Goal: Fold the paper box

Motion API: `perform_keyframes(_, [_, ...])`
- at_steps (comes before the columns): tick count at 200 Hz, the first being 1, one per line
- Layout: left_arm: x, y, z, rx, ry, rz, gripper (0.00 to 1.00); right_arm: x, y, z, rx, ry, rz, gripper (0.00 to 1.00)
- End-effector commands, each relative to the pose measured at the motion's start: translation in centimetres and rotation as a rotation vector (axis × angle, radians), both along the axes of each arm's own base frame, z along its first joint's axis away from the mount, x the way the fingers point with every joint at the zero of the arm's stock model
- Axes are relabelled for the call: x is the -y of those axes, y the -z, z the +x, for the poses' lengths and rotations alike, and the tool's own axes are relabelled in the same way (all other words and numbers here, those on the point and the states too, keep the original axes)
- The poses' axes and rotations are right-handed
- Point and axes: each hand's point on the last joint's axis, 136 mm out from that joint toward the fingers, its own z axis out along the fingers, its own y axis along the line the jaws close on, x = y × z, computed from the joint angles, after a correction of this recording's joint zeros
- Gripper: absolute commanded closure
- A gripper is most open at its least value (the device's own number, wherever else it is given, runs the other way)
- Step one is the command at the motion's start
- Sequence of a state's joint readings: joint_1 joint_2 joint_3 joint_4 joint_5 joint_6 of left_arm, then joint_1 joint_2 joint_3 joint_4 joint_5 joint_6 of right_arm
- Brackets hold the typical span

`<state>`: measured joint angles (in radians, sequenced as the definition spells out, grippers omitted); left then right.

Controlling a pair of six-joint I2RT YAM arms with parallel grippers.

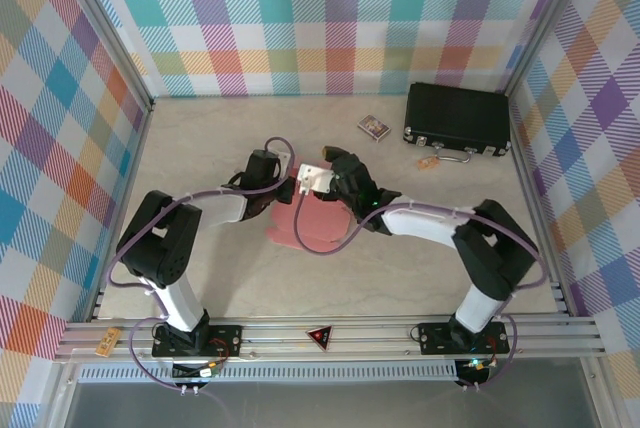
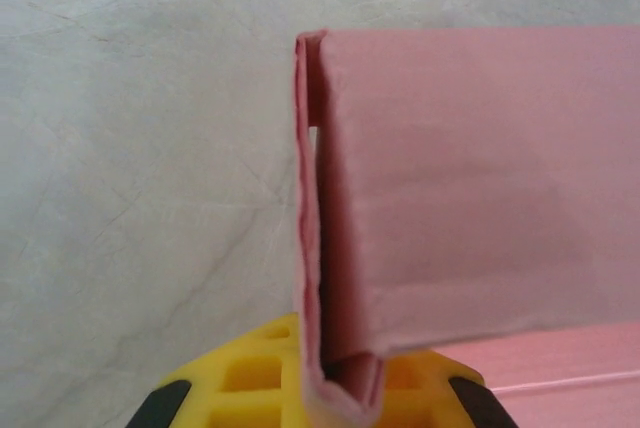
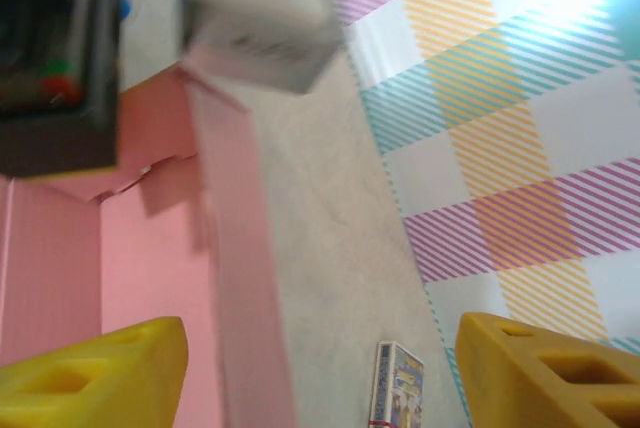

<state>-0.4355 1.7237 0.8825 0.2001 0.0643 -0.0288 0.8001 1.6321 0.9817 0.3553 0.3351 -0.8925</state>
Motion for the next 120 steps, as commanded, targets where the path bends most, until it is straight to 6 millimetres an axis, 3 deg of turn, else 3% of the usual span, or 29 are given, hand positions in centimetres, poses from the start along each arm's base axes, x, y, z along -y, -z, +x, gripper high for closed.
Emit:
perform_keyframes(1, [-0.7,-0.7,-0.7,0.001,-0.027,0.029,0.96,1.0,-2.3,-0.7,-0.114,0.038,0.184,0.26])
perform_keyframes(19, [-1.2,-1.0,-1.1,-0.003,-0.046,0.029,0.97,3.0,-3.3,0.1,-0.187,0.114,0.285,0.26])
perform_keyframes(53, [-1.4,-1.1,-1.9,-0.006,-0.062,0.005,0.97,9.1,-3.9,2.9,-0.332,0.338,0.463,0.27])
perform_keyframes(91, [-1.5,-1.2,-2.3,-0.01,-0.069,-0.01,0.97,14.6,-0.5,4.7,-0.5,0.543,0.522,0.29])
perform_keyframes(120, [-1.4,-1.1,-2.4,-0.014,-0.074,-0.013,0.97,16.1,3.0,4.4,-0.633,0.6,0.532,0.31])
